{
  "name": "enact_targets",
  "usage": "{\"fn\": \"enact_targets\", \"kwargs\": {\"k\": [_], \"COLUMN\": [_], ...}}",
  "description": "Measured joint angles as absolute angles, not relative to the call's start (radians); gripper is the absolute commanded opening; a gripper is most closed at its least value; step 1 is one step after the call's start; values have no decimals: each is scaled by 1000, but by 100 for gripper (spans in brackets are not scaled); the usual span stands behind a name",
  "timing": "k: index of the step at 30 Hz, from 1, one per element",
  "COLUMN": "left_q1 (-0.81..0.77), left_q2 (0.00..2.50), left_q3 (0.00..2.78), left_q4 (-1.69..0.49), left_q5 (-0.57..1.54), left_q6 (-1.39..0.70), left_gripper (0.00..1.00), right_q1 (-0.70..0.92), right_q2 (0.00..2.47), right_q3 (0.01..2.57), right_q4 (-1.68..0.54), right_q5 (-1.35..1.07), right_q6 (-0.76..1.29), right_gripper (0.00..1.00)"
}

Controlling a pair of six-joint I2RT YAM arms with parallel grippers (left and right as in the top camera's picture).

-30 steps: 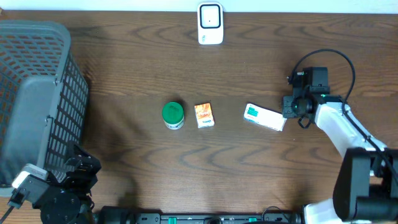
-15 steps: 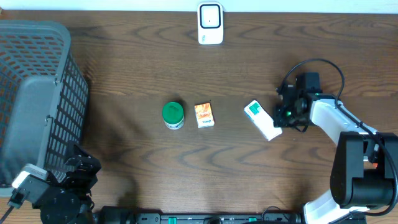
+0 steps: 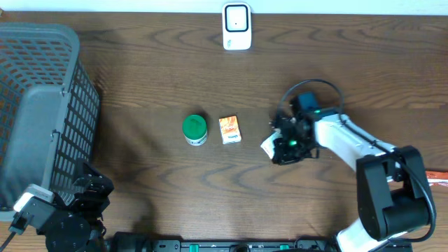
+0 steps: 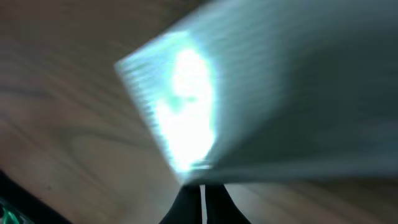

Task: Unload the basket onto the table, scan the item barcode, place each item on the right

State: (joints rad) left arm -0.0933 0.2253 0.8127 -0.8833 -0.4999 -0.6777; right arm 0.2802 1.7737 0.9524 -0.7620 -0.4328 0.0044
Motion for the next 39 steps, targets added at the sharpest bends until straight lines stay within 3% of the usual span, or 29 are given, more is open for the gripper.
{"fn": "enact_targets", "kwargs": {"k": [8, 11, 17, 19, 20, 21, 22, 28, 35, 38, 39], "left_q1": [-93, -93, -93, -93, -93, -93, -93, -93, -93, -93, -93], "left_q2": [225, 225, 225, 225, 225, 225, 225, 225, 225, 225, 225], "left_q3": [813, 813, 813, 813, 813, 813, 813, 813, 813, 813, 813], "left_q4": [-883, -883, -883, -883, -883, -884, -884, -884, -883, -883, -883], "left_q5": [-500, -500, -500, -500, -500, -500, -500, -500, -500, -500, -500], "left_q6": [-677, -677, -677, -677, -677, -677, -678, -677, -677, -677, -677], "left_gripper": [98, 98, 98, 98, 98, 98, 98, 98, 98, 98, 98], "right_q1": [313, 313, 313, 313, 313, 313, 313, 313, 313, 313, 313], "right_q2": [1774, 1774, 1773, 1767, 1763, 1751, 1736, 1568, 1432, 1432, 1432], "right_q3": [952, 952, 952, 952, 952, 952, 952, 953, 953, 953, 953], "right_q4": [-651, -559, -376, -358, -360, -377, -393, -516, -634, -643, -641], "right_q5": [-452, -457, -533, -592, -609, -626, -638, -655, -484, -405, -384], "right_q6": [67, 77, 93, 97, 96, 99, 93, -58, -333, -389, -393], "right_gripper": [2, 7, 1, 18, 40, 87, 99, 99, 99, 66, 80]}}
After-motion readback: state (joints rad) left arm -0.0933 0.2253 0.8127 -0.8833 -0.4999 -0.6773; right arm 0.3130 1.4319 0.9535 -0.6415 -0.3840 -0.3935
